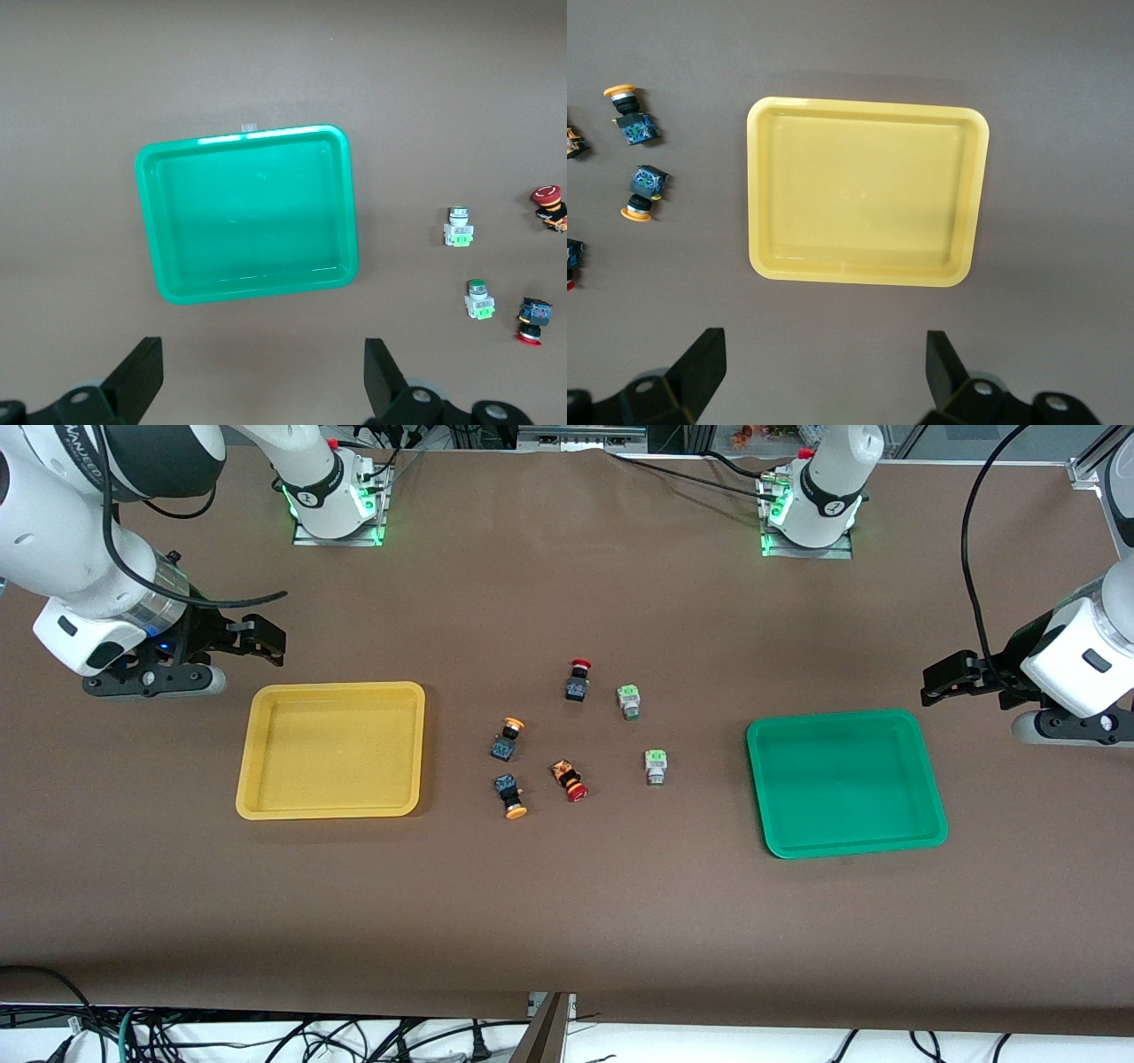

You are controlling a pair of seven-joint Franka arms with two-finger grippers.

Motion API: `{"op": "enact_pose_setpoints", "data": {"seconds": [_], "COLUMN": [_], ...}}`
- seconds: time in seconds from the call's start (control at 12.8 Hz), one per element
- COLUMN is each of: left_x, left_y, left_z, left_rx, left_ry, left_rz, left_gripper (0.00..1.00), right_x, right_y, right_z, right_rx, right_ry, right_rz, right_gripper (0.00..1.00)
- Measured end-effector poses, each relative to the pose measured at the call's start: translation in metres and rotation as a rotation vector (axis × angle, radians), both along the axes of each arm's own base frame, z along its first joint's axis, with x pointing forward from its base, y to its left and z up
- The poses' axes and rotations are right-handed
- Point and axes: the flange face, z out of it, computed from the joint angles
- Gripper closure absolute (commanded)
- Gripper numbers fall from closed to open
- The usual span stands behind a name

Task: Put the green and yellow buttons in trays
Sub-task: 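Reach the right gripper toward the orange-capped blue button near the yellow tray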

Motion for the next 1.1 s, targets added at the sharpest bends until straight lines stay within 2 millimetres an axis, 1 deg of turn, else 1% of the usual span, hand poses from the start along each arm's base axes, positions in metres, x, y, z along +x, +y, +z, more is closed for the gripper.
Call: {"op": "enact_pose_setpoints", "data": {"seconds": [0.23, 0.39, 0.47, 0.55, 0.63, 0.78, 0.86, 1.02, 1.1], "left_x": [0.0, 0.0, 0.0, 0.0, 0.0, 0.001, 0.001, 0.0, 0.0], "left_y": [0.0, 0.0, 0.0, 0.0, 0.0, 0.001, 0.001, 0.001, -0.001], "left_z": [0.0, 0.0, 0.0, 0.0, 0.0, -0.001, -0.001, -0.001, -0.003], "left_rx": [0.0, 0.0, 0.0, 0.0, 0.0, 0.001, 0.001, 0.001, 0.001], "left_ry": [0.0, 0.0, 0.0, 0.0, 0.0, 0.001, 0.001, 0.005, 0.012], "left_rz": [0.0, 0.0, 0.0, 0.0, 0.001, 0.002, 0.002, 0.001, -0.003], "left_gripper": [0.0, 0.0, 0.0, 0.0, 0.0, 0.0, 0.0, 0.0, 0.0], "right_x": [0.0, 0.0, 0.0, 0.001, 0.002, 0.006, 0.009, 0.016, 0.018], "right_y": [0.0, 0.003, 0.007, 0.017, 0.034, 0.072, 0.084, 0.107, 0.122], "right_z": [-0.006, -0.005, -0.007, -0.014, -0.029, -0.077, -0.099, -0.13, -0.147], "right_rx": [0.001, 0.003, 0.004, 0.001, -0.022, -0.093, -0.089, 0.01, 0.054], "right_ry": [-0.005, -0.014, -0.014, -0.01, 0.006, 0.054, 0.073, 0.092, 0.093], "right_rz": [-0.01, -0.006, 0.002, 0.019, 0.054, 0.127, 0.136, 0.114, 0.108], "right_gripper": [0.0, 0.0, 0.0, 0.0, 0.0, 0.0, 0.0, 0.0, 0.0]}}
